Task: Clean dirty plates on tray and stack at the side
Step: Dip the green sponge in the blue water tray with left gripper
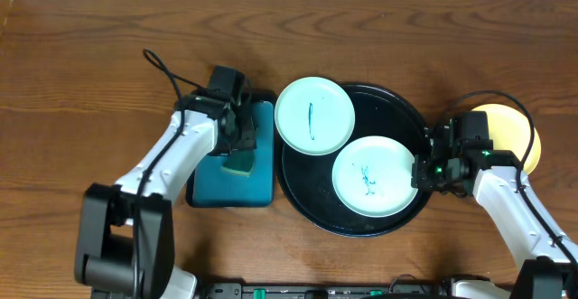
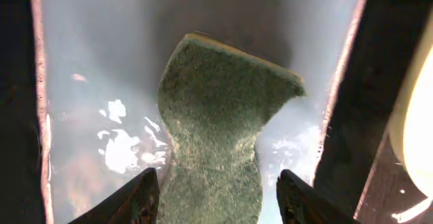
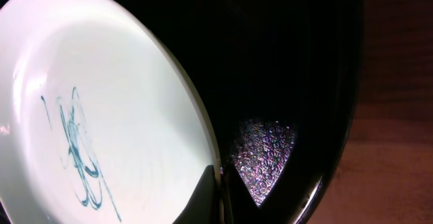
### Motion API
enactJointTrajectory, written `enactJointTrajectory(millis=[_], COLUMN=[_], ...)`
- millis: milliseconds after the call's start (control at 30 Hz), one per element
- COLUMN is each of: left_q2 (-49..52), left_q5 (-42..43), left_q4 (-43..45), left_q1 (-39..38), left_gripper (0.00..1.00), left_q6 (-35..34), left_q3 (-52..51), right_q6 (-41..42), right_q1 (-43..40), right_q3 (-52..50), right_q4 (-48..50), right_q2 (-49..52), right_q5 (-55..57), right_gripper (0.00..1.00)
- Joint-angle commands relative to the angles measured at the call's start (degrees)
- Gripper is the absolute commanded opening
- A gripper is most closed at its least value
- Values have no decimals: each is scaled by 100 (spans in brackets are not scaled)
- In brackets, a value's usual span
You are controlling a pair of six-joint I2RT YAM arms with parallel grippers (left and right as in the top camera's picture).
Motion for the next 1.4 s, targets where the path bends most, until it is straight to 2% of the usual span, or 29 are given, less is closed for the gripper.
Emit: enactJointTrajectory(millis=[0,133,567,833,1133,1233,1367], left_q2=[-2,-2,203,546,922,1010,898], left_q5=[15,17,35,188,184,179,184], left_q4=[-46,-22,219,382,413,411,391], left_q1=[22,22,11,11,13,15,20], left_gripper=[57,50,47,40,23,8,7], left_q6=[-9,-9,-9,-7,-7,-7,-7], left_q3=[-17,-90,-293,-293,-293,-293,-289], right_q6=[61,61,63,61,63,61,61], right_q1=[70,70,70,70,70,70,70], right_q3=[-20,-20,-20,-20,-20,-20,-20], right_q4=[0,2,2,4,2,0,0], right_q2=[13,13,13,13,13,13,13], right_q5=[-52,-50,-52,-52,-50,-52,-50], right_gripper=[1,1,1,1,1,1,1])
